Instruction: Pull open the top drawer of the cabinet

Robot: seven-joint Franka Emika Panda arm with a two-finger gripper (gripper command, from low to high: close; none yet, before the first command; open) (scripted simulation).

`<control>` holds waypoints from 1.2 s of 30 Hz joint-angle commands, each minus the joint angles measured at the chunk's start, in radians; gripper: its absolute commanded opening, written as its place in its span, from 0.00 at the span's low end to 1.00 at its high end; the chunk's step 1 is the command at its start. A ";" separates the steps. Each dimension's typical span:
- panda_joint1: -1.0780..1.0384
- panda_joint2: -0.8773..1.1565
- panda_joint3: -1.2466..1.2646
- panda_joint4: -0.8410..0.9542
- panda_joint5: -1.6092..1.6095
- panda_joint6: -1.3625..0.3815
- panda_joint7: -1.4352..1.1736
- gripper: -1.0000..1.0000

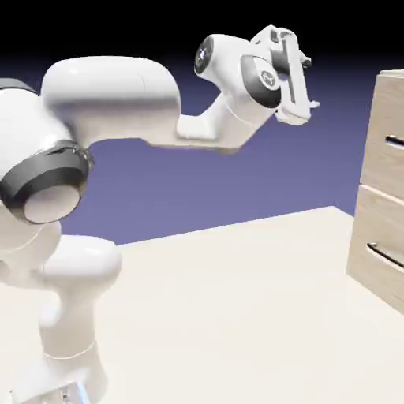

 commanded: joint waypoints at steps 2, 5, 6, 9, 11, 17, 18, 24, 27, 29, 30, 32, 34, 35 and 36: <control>0.069 -0.007 -0.061 0.044 -0.087 -0.006 -0.079 0.50; 0.172 -0.018 -0.152 0.110 -0.218 -0.014 -0.198 0.50; 0.206 -0.021 -0.182 0.132 -0.261 -0.017 -0.237 0.50; 0.309 -0.032 -0.273 0.198 -0.391 -0.025 -0.356 0.50; 0.377 -0.039 -0.334 0.242 -0.478 -0.031 -0.435 0.50; 0.583 -0.061 -0.517 0.374 -0.739 -0.048 -0.673 0.50; 0.618 -0.064 -0.547 0.396 -0.783 -0.051 -0.712 0.50; 0.823 -0.085 -0.729 0.528 -1.044 -0.068 -0.950 0.50; 0.926 -0.096 -0.820 0.594 -1.174 -0.076 -1.068 0.50; 0.995 -0.103 -0.881 0.638 -1.261 -0.082 -1.147 0.50; 1.029 -0.107 -0.911 0.660 -1.305 -0.085 -1.187 0.50; 1.050 -0.109 -0.930 0.673 -1.331 -0.087 -1.211 0.50; 1.099 -0.140 -0.958 0.746 -1.303 -0.063 -1.251 0.50; 1.123 -0.155 -0.972 0.782 -1.289 -0.051 -1.271 0.50; 1.147 -0.171 -0.985 0.818 -1.275 -0.039 -1.291 0.50</control>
